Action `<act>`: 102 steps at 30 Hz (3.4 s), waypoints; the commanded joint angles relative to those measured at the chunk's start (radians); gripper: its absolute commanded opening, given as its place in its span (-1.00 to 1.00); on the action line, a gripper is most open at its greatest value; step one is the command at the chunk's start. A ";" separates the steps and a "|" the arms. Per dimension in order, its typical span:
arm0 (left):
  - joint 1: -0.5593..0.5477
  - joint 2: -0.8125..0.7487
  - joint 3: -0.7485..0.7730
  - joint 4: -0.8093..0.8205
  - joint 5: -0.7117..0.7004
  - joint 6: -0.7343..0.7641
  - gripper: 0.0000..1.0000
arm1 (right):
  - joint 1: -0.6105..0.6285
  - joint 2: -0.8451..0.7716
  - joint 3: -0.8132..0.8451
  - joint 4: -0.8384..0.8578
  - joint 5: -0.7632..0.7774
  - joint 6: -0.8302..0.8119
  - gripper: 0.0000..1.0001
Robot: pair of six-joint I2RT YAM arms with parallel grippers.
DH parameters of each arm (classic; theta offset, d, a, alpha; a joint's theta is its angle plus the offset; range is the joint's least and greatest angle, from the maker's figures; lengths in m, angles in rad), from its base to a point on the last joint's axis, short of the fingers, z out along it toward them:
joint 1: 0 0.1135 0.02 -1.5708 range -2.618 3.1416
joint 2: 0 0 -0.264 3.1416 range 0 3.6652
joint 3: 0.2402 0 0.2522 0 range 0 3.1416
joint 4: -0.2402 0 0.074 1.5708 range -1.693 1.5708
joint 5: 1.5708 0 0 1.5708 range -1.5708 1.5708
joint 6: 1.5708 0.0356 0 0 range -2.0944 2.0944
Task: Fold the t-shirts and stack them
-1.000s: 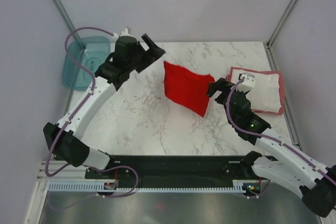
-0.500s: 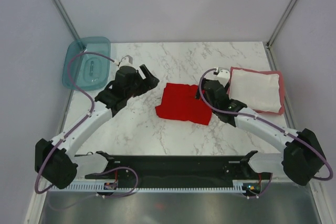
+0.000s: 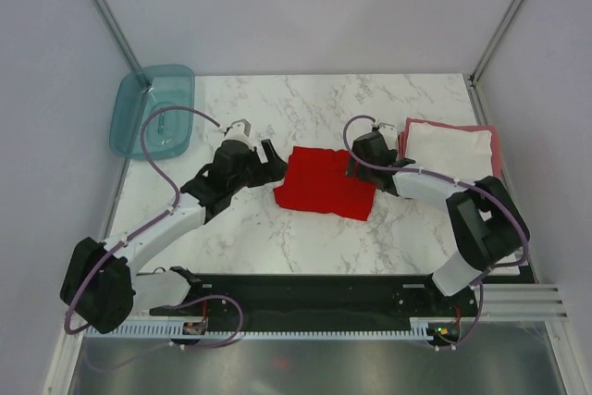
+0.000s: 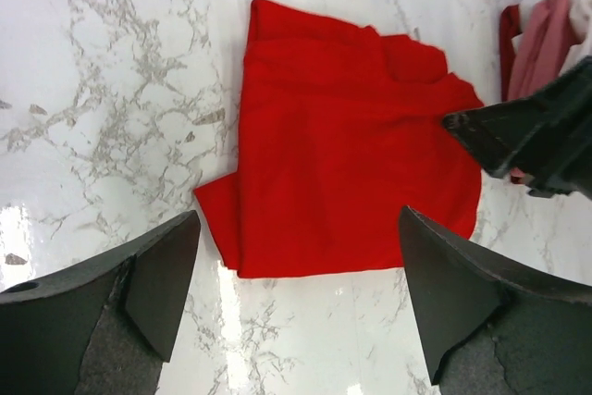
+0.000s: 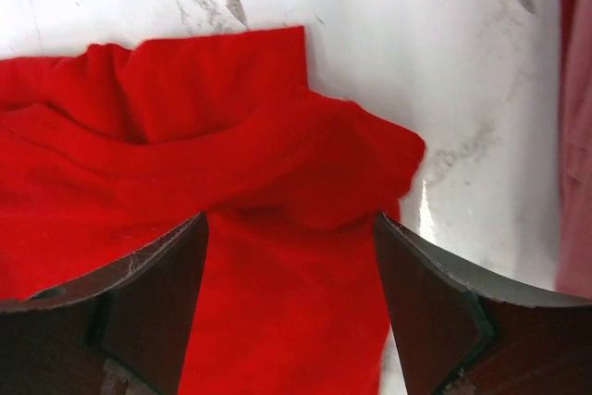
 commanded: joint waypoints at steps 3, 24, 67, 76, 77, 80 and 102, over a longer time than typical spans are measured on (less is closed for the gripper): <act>0.001 -0.047 -0.015 0.086 -0.028 0.055 0.90 | 0.003 0.099 0.117 0.041 -0.056 -0.032 0.51; 0.001 -0.019 0.000 0.077 -0.043 0.084 0.89 | 0.387 -0.300 -0.007 0.207 -0.010 -0.251 -0.20; -0.136 0.860 0.786 -0.188 0.257 0.373 -0.37 | -0.002 -0.363 -0.111 0.113 0.016 0.013 0.38; -0.140 0.789 0.737 -0.190 0.219 0.391 -0.64 | -0.009 -0.367 -0.116 0.112 0.007 0.016 0.39; -0.140 0.785 0.729 -0.188 0.216 0.394 -0.52 | -0.011 -0.369 -0.116 0.113 0.005 0.014 0.40; -0.150 0.785 0.726 -0.188 0.178 0.405 0.01 | -0.011 -0.366 -0.118 0.114 0.001 0.014 0.40; -0.223 0.883 0.833 -0.199 -0.025 0.612 0.59 | -0.025 -0.366 -0.125 0.121 -0.039 0.020 0.42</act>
